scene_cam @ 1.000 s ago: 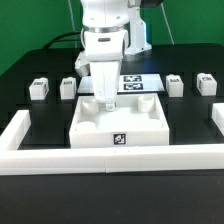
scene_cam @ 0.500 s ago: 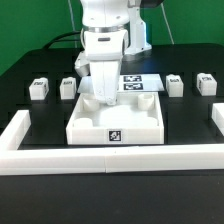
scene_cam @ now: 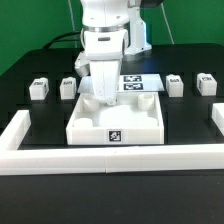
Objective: Assemble square table
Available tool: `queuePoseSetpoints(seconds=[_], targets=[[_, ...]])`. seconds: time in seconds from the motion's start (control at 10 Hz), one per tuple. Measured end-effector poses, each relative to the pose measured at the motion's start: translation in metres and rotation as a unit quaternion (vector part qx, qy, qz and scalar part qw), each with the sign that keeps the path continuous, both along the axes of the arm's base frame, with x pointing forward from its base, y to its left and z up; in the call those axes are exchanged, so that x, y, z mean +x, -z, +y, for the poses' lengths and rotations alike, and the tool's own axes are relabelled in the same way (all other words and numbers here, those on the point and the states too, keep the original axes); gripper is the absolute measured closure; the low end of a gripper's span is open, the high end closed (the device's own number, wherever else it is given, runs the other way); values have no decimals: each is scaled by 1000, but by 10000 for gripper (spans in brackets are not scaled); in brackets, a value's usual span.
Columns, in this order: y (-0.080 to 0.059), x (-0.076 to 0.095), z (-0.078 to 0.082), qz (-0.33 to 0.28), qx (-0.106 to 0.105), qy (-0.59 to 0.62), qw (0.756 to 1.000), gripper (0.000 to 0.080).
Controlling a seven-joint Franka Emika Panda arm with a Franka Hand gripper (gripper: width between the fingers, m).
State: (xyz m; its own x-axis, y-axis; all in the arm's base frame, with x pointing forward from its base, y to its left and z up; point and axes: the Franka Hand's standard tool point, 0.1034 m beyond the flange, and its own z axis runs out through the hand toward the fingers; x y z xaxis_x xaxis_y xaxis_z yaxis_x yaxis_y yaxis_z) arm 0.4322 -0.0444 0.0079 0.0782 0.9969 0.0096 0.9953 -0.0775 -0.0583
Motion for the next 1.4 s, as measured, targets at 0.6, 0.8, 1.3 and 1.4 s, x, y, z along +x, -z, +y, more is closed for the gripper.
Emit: queuePoseSetpoints(seconds=[0.6,0.8,1.3,1.4], targets=[[-4,46,65,-31,15,6,999,739],[1,61,71,-36,19,3,999,739],[1,62,89,-14,13,-4,1000,739],[1,62,92,-4,12,-7,1000,739]])
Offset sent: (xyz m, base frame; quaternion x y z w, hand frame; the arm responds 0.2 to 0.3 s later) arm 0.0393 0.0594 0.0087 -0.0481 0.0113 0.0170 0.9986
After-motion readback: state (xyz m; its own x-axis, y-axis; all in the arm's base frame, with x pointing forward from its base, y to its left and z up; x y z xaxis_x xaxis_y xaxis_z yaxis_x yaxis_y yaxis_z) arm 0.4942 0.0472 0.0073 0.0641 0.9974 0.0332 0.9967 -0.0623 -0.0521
